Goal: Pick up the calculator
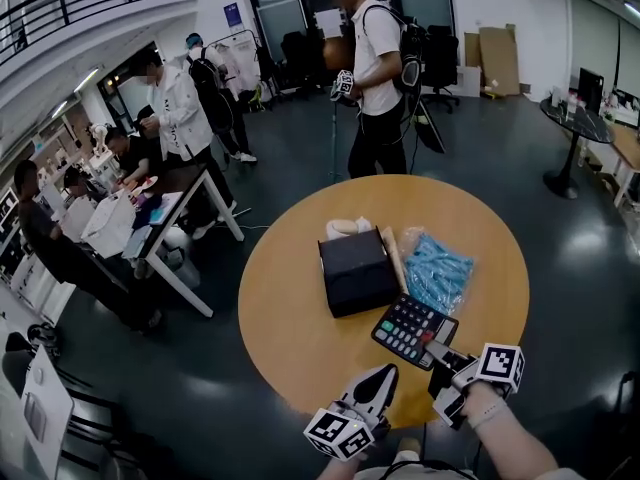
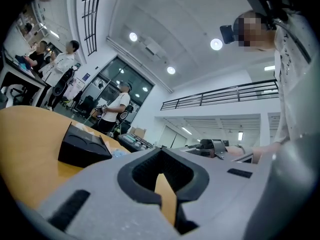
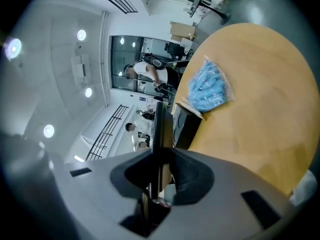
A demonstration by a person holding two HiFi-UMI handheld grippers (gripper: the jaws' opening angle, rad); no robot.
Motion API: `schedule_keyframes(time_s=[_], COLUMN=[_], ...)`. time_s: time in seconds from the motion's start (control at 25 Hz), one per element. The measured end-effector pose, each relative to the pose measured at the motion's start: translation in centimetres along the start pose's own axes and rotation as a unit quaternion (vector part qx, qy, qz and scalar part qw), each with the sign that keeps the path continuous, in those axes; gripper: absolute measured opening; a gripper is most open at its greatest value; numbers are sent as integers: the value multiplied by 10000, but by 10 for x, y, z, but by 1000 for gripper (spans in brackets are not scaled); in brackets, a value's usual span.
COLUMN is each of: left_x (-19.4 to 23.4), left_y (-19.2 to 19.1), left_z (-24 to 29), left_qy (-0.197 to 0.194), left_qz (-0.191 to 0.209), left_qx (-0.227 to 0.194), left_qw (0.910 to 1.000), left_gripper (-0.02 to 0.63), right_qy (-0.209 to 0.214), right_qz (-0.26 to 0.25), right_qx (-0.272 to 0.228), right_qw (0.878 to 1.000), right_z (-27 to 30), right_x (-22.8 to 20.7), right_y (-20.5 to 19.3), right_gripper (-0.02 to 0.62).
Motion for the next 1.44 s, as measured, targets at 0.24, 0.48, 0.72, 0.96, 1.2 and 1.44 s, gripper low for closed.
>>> schedule_keyframes(time_s=[0.24, 0.48, 0.72, 0.96, 1.2, 1.44], left_x=[-2, -19, -29, -34, -34, -37], left_y=[-1, -3, -4, -4, -7, -5], left_z=[-20, -35, -51, -63, -70, -69], left_qy=[-6, -70, -98, -87, -81, -92], left_qz=[-36, -72, -103, -85, -119, -127], left_qx=[42, 55, 101, 119, 162, 128], left_qw=[10000, 9999, 9998, 9999, 9998, 9998], left_gripper=[6, 6, 6, 6, 6, 6], right_qy=[0, -87, 2, -1, 12, 651], right_qz=[66, -340, -329, -267, -99, 588], right_qx=[134, -9, -77, -200, -336, -495], right_qw=[9999, 9994, 9994, 9994, 9994, 9949], right_z=[-11, -34, -53, -65, -73, -76], right_x=[-4, 2, 5, 5, 10, 42], right_y=[-25, -34, -43, -52, -58, -64], right_gripper=[80, 80, 80, 80, 80, 78])
Point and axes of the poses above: the fingertips, and each gripper's own axes: z forward along the fingers, x to its left, y out of its top, the point moved 7 cm from there along -z, backward along the fingers, and after that the axes turned 10 degrees about -x, right-handed, at the moved point
